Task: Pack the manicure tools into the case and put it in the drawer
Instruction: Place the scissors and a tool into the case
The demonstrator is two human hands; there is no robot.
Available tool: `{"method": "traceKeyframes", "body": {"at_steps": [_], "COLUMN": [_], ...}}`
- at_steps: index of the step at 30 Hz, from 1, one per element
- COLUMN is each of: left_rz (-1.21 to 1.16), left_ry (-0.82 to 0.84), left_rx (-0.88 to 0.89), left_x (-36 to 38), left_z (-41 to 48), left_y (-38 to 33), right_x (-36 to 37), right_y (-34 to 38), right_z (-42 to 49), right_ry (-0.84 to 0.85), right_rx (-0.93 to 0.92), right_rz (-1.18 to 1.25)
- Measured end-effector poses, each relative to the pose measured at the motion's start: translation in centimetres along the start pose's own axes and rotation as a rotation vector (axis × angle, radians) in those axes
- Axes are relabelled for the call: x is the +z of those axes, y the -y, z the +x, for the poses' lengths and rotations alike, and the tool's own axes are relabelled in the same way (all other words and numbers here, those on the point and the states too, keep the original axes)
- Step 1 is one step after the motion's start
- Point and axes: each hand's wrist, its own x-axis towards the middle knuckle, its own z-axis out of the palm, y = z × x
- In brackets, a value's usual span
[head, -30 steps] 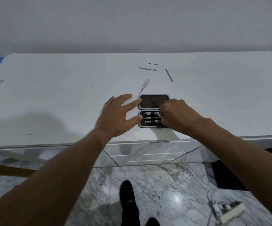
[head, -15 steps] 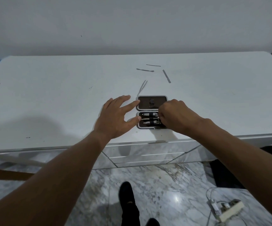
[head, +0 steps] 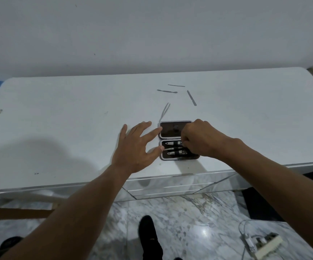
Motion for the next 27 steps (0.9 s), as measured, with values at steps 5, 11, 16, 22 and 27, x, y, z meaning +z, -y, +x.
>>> {"method": "traceKeyframes", "body": {"at_steps": [5, 11, 16, 22, 27], "left_rz": [-0.021, -0.014, -0.009, 0.003, 0.011], "left_ry": [-0.001, 0.002, 0.024, 0.04, 0.038], "left_rx": [-0.009, -0.01, -0.025, -0.029, -0.03], "left_x": [-0.2, -0.5, -0.6, -0.6, -0.6], "left_z": [0.0, 0.0, 0.2, 0.3, 0.4], "left_y": [0.1, -0.1, -0.1, -0.2, -0.2], "right_x": [-1.6, -2.9, -3.1, -3.1, -3.5], "right_y": [-0.1, -0.1, -0.1, 0.2, 0.2], "right_z": [2.7, 7.1, 9.5, 11.0, 10.7], "right_ry": [-0.046, -0.114, -0.082, -0.06, -0.049], "right_rx": [0.027, 0.011, -0.019, -0.012, 0.035], "right_rz": [0.043, 0.002, -0.069, -0.094, -0.12]}}
